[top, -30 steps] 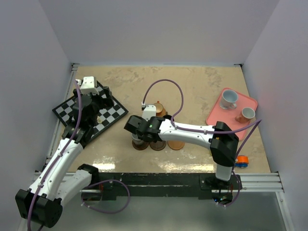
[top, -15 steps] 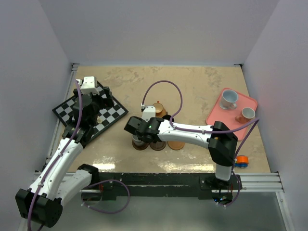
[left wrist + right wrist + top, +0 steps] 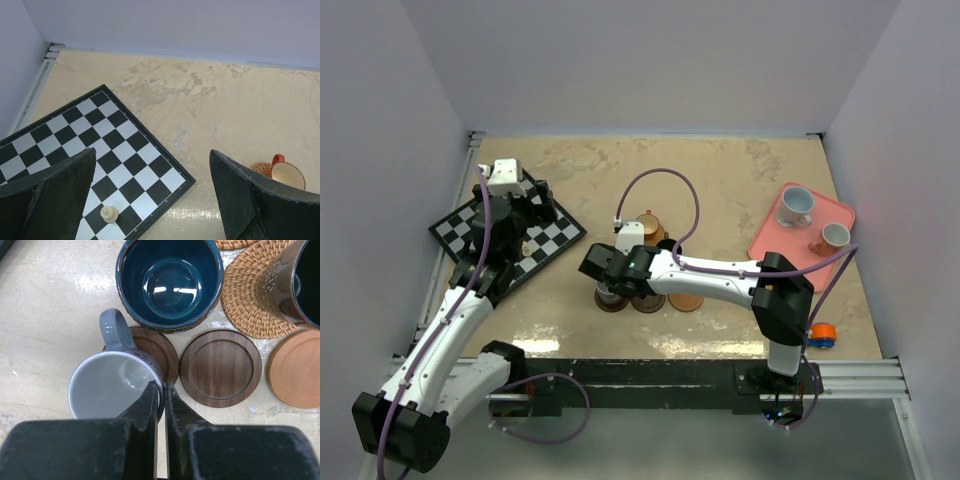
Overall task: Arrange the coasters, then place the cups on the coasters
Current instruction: Place the cup on the coaster.
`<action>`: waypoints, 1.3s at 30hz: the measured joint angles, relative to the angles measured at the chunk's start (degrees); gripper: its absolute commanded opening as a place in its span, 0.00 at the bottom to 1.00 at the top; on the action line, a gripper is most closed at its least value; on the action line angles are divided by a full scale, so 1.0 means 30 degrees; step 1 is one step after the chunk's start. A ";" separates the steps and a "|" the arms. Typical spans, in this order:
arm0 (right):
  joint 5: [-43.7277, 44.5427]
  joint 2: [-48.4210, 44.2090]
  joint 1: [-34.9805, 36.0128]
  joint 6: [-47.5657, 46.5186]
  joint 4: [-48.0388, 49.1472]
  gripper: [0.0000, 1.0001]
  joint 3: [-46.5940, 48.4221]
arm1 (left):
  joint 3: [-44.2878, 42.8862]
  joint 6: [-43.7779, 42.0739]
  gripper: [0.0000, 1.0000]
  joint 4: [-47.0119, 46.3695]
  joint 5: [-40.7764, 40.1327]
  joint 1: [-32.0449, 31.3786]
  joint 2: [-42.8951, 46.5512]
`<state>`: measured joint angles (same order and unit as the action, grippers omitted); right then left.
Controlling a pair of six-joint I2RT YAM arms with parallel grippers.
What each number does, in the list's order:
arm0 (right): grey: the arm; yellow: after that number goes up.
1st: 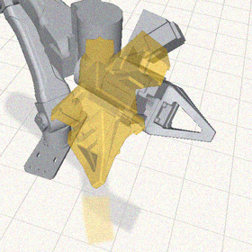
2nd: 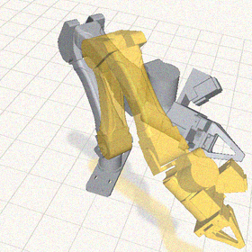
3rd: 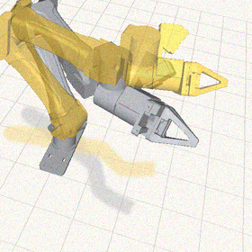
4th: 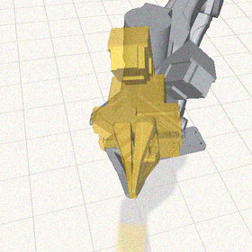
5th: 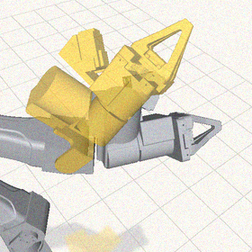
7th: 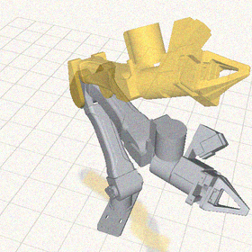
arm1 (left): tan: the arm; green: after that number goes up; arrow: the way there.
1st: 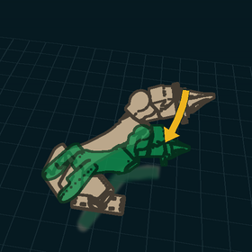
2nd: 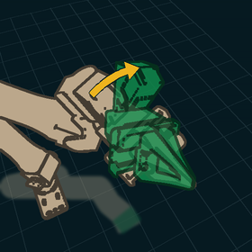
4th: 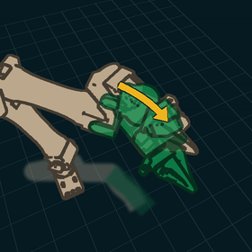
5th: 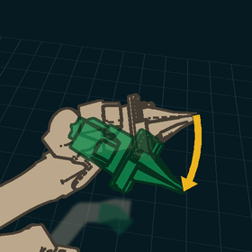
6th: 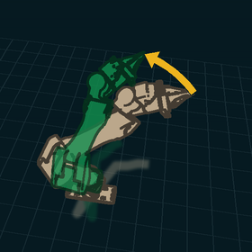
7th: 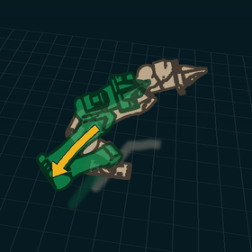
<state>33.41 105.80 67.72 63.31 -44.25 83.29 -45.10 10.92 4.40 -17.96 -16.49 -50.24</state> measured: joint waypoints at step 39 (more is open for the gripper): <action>-0.0036 0.0051 -0.0058 0.0000 0.0066 0.20 -0.0073 | 0.0000 0.0000 1.00 -0.0007 0.0248 0.0000 -0.0022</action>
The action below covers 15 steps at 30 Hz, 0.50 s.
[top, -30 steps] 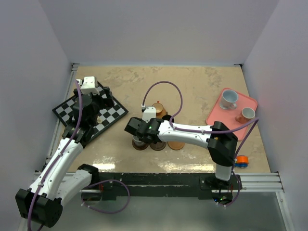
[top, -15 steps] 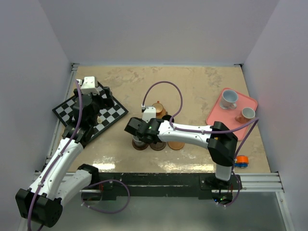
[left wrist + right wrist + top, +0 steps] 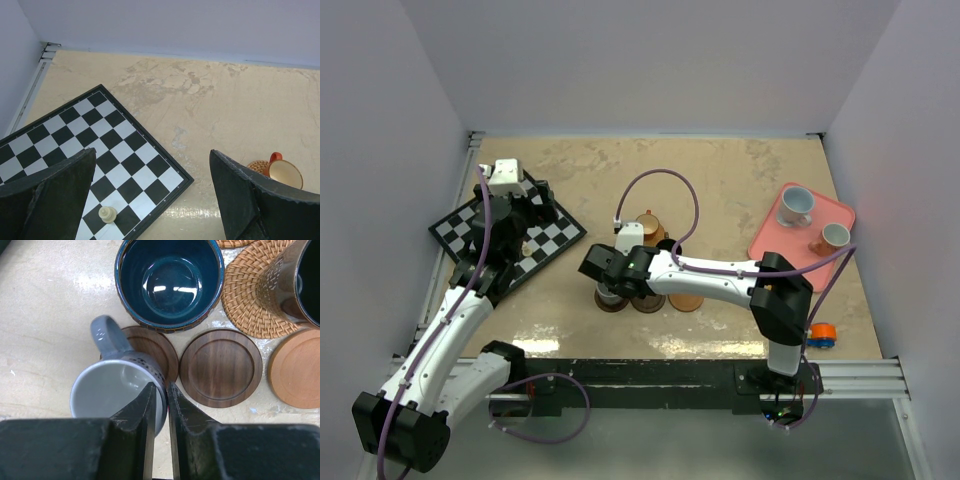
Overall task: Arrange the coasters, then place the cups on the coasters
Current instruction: Place the cup on the coaster.
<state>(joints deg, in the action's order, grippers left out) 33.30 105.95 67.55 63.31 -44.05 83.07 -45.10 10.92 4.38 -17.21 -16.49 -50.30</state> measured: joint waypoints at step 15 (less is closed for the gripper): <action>-0.0087 0.0277 -0.0022 -0.0386 -0.0007 0.43 0.0058 | 0.0000 0.0000 1.00 0.0000 0.0036 0.0000 -0.0015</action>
<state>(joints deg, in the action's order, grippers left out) 33.04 106.78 67.48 62.15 -44.07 83.24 -45.10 10.92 4.38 -17.10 -16.49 -50.35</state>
